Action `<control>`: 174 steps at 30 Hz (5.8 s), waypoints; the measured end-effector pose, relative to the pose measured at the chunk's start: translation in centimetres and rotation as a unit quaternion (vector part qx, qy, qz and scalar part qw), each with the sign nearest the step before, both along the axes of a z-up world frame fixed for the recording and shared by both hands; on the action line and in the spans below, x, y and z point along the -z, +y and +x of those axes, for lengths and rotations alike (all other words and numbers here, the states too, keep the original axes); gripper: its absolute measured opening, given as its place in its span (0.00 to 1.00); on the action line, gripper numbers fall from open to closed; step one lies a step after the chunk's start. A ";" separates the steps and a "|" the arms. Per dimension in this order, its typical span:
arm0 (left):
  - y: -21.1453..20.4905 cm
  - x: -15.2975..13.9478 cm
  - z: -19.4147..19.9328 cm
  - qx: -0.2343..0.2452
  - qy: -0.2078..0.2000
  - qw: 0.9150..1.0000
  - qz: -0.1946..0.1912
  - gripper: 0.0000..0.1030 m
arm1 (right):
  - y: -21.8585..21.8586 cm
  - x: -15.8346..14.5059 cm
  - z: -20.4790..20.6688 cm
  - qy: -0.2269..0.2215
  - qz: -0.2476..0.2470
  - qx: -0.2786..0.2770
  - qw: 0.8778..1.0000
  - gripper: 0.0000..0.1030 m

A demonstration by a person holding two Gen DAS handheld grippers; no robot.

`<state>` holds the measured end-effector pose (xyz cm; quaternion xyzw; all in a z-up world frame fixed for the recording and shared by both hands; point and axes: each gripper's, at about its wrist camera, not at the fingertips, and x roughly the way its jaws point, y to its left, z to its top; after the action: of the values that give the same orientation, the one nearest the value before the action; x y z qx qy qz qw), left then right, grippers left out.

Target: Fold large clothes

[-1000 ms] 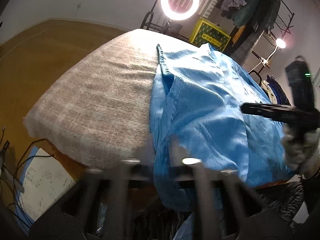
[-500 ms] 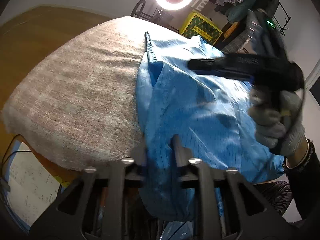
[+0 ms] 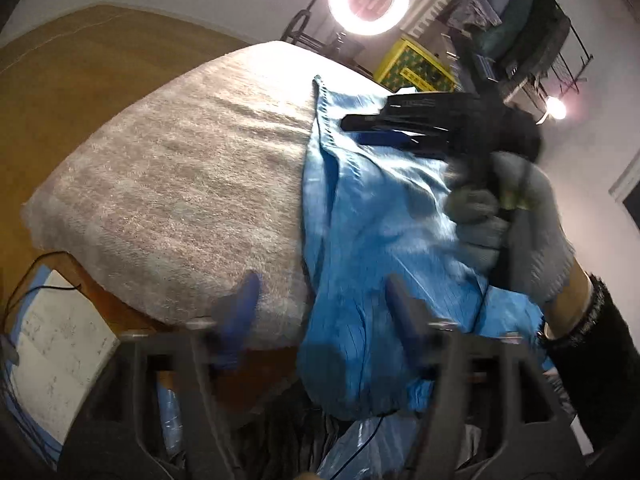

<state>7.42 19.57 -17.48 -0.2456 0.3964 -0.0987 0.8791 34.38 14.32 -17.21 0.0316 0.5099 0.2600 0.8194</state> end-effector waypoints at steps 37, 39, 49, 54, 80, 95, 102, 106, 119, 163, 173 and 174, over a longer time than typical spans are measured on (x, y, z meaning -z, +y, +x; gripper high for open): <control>-5.9 -5.7 1.1 0.050 -0.090 0.993 0.056 0.01 | 3.9 -3.2 6.8 0.014 -0.108 0.020 0.994 0.60; -6.3 -6.0 1.1 0.056 -0.094 0.992 0.060 0.01 | 4.7 -2.4 7.3 0.010 -0.135 0.023 0.991 0.59; -7.2 -6.2 1.3 0.072 -0.093 0.990 0.072 0.00 | 5.3 0.8 8.8 0.016 -0.209 0.023 0.978 0.30; -7.7 -6.3 1.3 0.077 -0.091 0.990 0.076 0.00 | 3.8 0.6 8.7 0.001 -0.202 0.032 0.979 0.04; -19.5 -9.6 0.0 0.166 -0.124 0.971 0.121 0.00 | -16.3 -6.6 4.7 -0.036 0.073 0.146 0.986 0.00; -27.7 -4.7 1.0 0.240 -0.068 0.959 0.137 0.00 | -29.2 0.1 3.4 0.040 0.115 0.234 0.965 0.19; -27.9 -4.2 1.5 0.236 -0.066 0.961 0.130 0.00 | -27.3 -2.0 6.1 -0.012 0.037 0.208 0.977 0.07; -28.4 -4.2 1.6 0.230 -0.071 0.962 0.128 0.00 | -25.8 -2.0 7.5 -0.029 0.001 0.201 0.979 0.00; -25.2 -5.1 -1.7 0.244 -0.066 0.960 0.118 0.32 | -30.0 -2.7 5.5 -0.023 0.018 0.226 0.974 0.34; -21.4 -3.5 -2.0 0.170 -0.072 0.962 0.200 0.20 | -22.7 -1.5 -18.5 -0.086 -0.047 0.026 0.995 0.30; -24.3 -7.7 -3.7 0.195 -0.123 0.960 0.157 0.20 | -31.4 -5.9 -23.6 -0.146 -0.009 0.122 0.982 0.49; -25.0 -7.9 -3.8 0.203 -0.125 0.959 0.152 0.20 | -32.4 -6.2 -24.1 -0.150 -0.007 0.135 0.979 0.51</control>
<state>3.63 -5.44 -9.58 -0.0090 0.3347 -0.2433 0.9103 10.31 -18.09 -11.03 0.0550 0.3738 0.1457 0.9144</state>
